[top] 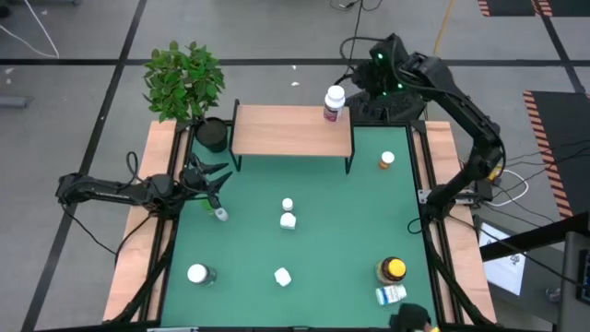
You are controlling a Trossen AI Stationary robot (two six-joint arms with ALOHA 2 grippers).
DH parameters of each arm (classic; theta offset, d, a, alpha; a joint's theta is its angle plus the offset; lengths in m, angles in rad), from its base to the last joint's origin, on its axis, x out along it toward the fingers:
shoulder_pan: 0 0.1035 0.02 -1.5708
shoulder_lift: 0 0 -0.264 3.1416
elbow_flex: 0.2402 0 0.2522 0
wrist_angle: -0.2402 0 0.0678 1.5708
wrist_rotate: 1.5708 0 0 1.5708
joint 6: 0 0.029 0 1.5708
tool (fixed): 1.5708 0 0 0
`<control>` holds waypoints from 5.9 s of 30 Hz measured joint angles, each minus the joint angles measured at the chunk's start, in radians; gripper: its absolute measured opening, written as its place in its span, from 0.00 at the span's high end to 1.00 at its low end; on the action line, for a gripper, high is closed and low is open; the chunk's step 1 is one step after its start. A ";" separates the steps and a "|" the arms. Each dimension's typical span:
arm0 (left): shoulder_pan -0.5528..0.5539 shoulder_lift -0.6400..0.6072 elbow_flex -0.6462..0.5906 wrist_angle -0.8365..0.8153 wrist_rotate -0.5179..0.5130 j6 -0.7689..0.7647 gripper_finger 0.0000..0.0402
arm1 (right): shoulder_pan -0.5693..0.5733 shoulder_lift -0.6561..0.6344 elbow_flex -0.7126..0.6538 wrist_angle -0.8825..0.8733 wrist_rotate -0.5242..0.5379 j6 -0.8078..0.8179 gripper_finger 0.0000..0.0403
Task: Pick and place medicine bottles onto shelf by color
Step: Put the yellow pill bottle on the shelf
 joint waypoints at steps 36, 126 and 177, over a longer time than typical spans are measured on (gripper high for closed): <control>-0.039 0.000 0.000 0.068 0.089 -0.088 0.65 | 0.895 -0.467 -0.750 -0.016 0.255 0.936 0.19; -0.032 0.000 0.000 0.026 0.081 0.052 0.65 | 1.145 -0.326 -0.689 -0.086 0.127 1.023 0.49; -0.031 0.000 0.000 0.003 0.070 0.065 0.65 | 0.261 0.075 0.042 -0.189 0.179 -0.086 0.48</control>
